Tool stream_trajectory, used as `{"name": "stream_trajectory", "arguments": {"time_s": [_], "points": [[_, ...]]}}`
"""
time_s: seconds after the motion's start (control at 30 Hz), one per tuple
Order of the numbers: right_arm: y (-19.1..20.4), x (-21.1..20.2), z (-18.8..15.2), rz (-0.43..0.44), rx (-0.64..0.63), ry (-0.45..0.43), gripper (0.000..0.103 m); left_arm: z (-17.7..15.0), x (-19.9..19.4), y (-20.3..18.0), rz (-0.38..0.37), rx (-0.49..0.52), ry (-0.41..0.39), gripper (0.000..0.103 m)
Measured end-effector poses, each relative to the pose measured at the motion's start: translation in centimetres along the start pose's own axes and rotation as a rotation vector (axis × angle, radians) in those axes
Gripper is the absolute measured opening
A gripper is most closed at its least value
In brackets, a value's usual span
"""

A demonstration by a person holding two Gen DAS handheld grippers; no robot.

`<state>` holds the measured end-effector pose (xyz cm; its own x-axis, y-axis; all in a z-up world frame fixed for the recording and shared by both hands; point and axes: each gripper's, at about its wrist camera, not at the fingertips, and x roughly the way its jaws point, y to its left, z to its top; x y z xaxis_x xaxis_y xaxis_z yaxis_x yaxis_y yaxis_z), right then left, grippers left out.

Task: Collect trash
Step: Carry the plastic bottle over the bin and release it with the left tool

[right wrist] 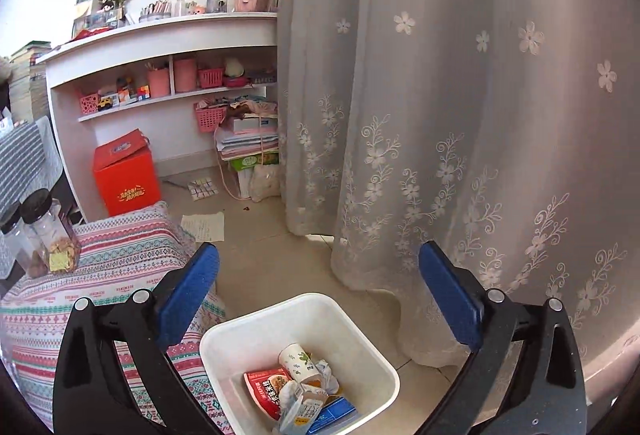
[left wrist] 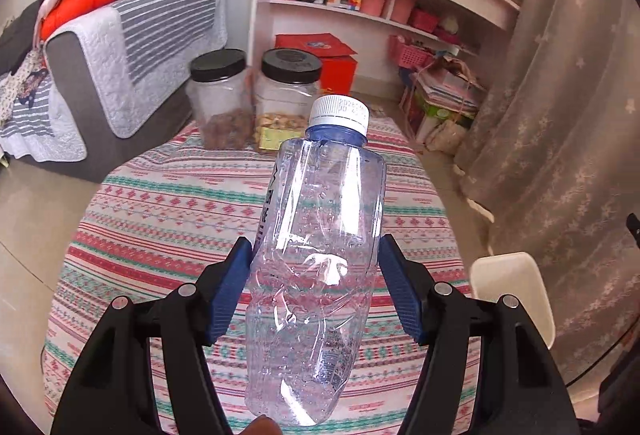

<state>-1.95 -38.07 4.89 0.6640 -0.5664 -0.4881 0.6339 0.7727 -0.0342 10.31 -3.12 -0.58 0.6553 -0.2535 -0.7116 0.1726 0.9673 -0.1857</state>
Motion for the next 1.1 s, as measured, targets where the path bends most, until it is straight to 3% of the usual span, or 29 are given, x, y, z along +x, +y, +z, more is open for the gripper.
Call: {"name": "stream_trajectory", "arguments": {"time_s": [0.27,0.53,0.67,0.8,0.87,1.1], "points": [[-4.4,-0.3,0.6,-0.01,0.065,0.016,0.096,1.4,2.9,-12.3,-0.191,0.123,0.042,0.065],[-8.1,0.2,0.9,-0.05,0.135,0.028,0.096,0.9,6.1,-21.9,-0.283,0.221,0.1,0.065],[-9.5,0.4,1.0,-0.045,0.17,0.041,0.096,0.8,7.2,-24.8,-0.328,0.25,0.14,0.066],[-9.1,0.6,1.0,-0.032,0.167,0.064,0.096,0.5,7.0,-25.6,-0.325,0.281,0.146,0.067],[-8.2,0.5,1.0,-0.023,0.137,0.064,0.096,0.6,6.5,-24.9,-0.309,0.282,0.135,0.074],[-3.5,-0.5,0.5,0.032,0.03,0.041,0.096,0.9,2.6,-20.3,-0.094,0.318,-0.019,0.087]]}}
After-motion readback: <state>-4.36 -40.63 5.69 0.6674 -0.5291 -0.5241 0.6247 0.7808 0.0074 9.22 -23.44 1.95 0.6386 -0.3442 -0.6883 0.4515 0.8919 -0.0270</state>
